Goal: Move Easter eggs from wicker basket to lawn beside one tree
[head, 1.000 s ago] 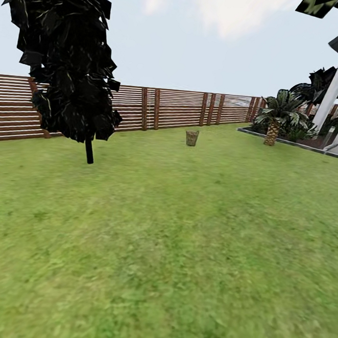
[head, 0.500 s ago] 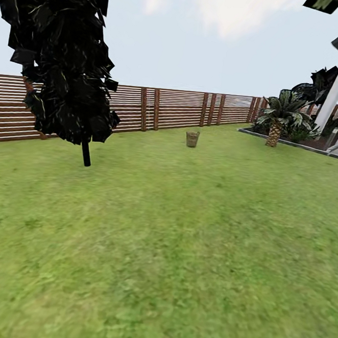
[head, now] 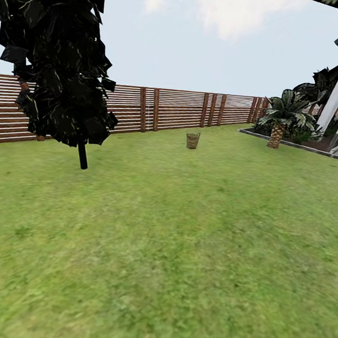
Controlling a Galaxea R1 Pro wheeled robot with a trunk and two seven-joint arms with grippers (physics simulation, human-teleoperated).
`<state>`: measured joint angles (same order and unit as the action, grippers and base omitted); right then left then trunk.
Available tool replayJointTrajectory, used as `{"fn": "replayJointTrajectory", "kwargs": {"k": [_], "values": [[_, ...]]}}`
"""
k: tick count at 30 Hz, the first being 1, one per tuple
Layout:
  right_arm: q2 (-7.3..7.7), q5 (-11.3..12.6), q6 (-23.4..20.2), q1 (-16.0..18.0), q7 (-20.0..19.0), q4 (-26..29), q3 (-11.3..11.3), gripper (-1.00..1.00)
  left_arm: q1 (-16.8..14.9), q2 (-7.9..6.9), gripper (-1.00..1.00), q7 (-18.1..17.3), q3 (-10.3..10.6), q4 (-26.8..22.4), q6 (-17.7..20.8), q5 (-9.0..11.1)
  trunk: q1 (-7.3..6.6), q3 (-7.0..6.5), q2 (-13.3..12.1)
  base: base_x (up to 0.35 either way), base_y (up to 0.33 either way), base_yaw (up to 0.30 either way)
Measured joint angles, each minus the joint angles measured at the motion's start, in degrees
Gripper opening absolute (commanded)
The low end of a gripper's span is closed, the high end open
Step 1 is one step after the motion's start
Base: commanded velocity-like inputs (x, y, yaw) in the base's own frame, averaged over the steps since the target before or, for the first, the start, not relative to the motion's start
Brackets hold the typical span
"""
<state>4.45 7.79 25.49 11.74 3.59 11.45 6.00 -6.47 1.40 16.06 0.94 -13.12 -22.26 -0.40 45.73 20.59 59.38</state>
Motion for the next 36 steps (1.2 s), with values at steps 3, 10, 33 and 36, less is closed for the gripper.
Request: {"fn": "replayJointTrajectory", "kwargs": {"k": [3,10,33,36], "values": [[0.00,0.00,0.00,0.00,0.00,0.00,0.00,1.00,0.00,0.00,1.00,0.00,0.00,-0.01,0.00,0.00,0.00,0.00,0.00,0.335,0.000,0.000],[0.00,0.00,0.00,0.01,0.00,0.00,0.00,1.00,0.00,0.00,1.00,0.00,0.00,0.00,0.00,0.00,0.00,0.00,0.00,0.335,0.000,0.000],[0.00,0.00,0.00,0.01,0.00,-0.06,0.07,1.00,0.00,0.00,1.00,0.00,0.00,0.00,0.00,0.00,0.00,0.00,0.00,0.335,0.000,0.000],[0.00,0.00,0.00,0.01,0.00,-0.05,0.08,1.00,0.00,0.00,1.00,0.00,0.00,0.00,0.00,0.00,0.00,0.00,0.00,0.335,0.000,0.000]]}}
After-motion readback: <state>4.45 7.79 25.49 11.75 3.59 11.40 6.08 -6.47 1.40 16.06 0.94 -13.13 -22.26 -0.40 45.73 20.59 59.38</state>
